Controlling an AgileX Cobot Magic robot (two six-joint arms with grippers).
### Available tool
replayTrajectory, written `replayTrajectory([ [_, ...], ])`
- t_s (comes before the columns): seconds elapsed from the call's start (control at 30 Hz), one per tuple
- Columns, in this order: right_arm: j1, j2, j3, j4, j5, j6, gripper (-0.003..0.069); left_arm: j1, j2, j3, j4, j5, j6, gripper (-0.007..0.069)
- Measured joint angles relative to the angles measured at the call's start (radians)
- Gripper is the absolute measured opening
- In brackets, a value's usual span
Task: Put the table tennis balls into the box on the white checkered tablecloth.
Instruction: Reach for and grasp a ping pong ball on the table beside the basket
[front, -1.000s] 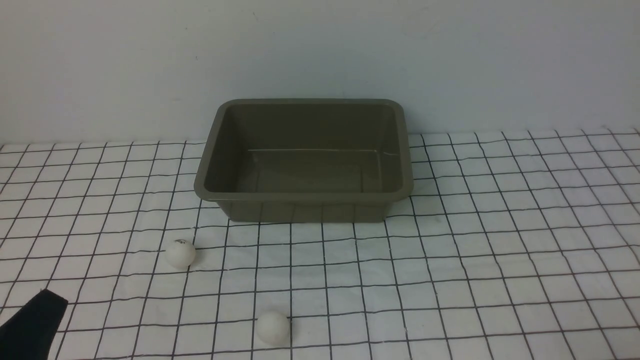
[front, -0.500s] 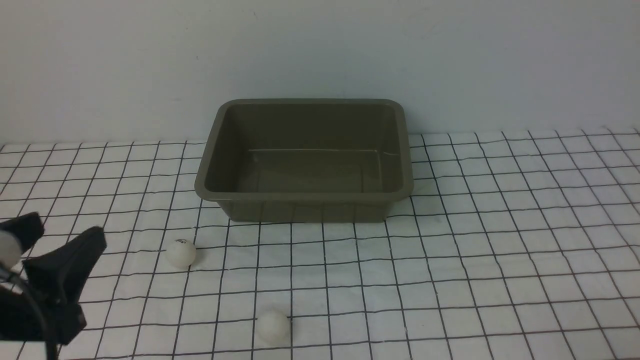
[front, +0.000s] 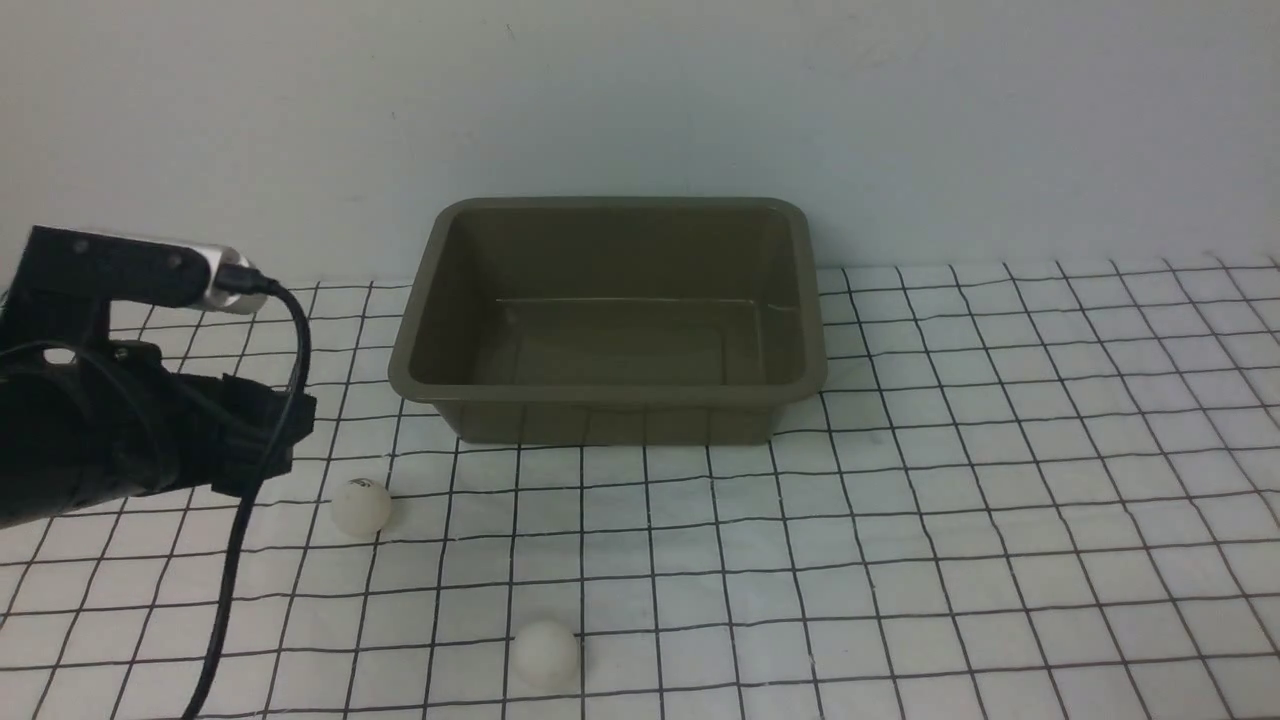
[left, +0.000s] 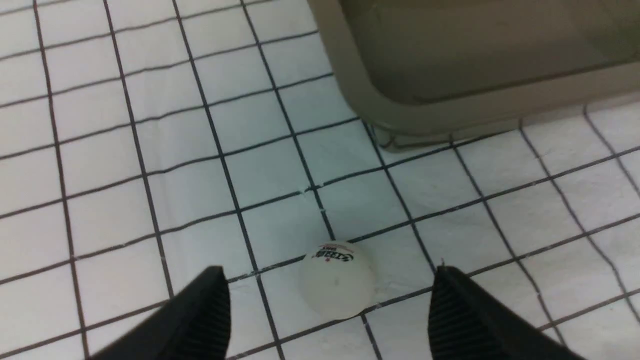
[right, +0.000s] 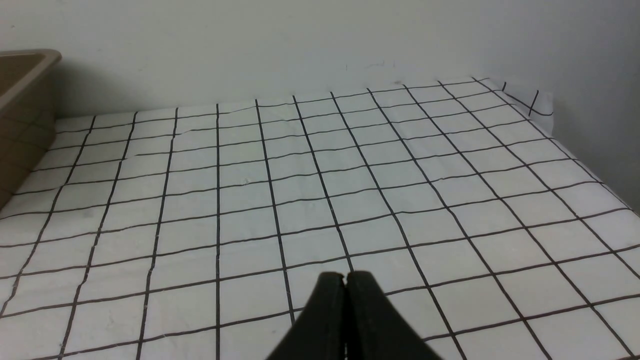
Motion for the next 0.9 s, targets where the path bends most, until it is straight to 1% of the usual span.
replayTrajectory([
  [0.3,0.0,0.0,0.0,0.0,0.0,0.0,-0.001,-0.001,0.149,-0.024,0.014,-0.025,0.0,0.0478],
  [0.9,0.0,0.0,0.0,0.0,0.0,0.0,-0.001,-0.003,0.245,-0.065,-0.001,-0.023,0.0,0.0478],
])
